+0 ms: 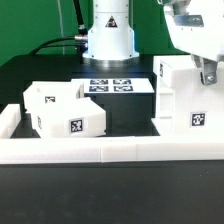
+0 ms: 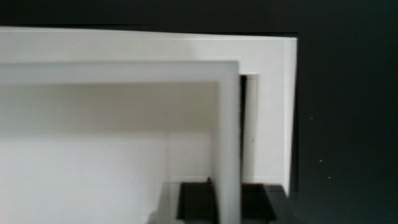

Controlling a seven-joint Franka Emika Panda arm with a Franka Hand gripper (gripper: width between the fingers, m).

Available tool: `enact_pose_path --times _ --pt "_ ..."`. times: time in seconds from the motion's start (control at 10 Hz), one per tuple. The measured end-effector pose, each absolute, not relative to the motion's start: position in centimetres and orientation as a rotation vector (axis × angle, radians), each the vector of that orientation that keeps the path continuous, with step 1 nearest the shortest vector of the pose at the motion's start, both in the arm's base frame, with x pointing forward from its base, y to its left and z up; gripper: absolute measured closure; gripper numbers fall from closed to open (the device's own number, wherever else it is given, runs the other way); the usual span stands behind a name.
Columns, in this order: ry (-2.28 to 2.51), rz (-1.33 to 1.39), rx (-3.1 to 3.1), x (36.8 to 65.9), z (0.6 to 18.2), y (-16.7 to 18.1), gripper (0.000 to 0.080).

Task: Assemble drawer

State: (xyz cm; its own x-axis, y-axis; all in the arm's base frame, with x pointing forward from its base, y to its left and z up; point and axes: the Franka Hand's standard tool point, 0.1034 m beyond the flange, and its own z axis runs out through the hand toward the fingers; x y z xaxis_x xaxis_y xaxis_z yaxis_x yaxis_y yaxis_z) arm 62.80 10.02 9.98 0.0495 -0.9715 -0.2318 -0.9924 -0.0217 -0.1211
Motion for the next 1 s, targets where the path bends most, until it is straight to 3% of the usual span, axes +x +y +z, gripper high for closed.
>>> enact_pose_path --times 0.6,0.7,0.8,0.9,1.0 --pt "1.997 0.134 -2.075 64.6 9.9 10.2 0.0761" --pt "1.993 0.131 -2.077 64.7 9.9 10.3 0.0677" --pt "1.99 0.128 -2.078 64.7 9.9 10.3 0.0542" --pt "1.987 0.126 -2.079 64.8 10.0 10.3 0.0542" --pt "1.983 0.124 -2.081 64.8 10.1 10.3 0.0359"
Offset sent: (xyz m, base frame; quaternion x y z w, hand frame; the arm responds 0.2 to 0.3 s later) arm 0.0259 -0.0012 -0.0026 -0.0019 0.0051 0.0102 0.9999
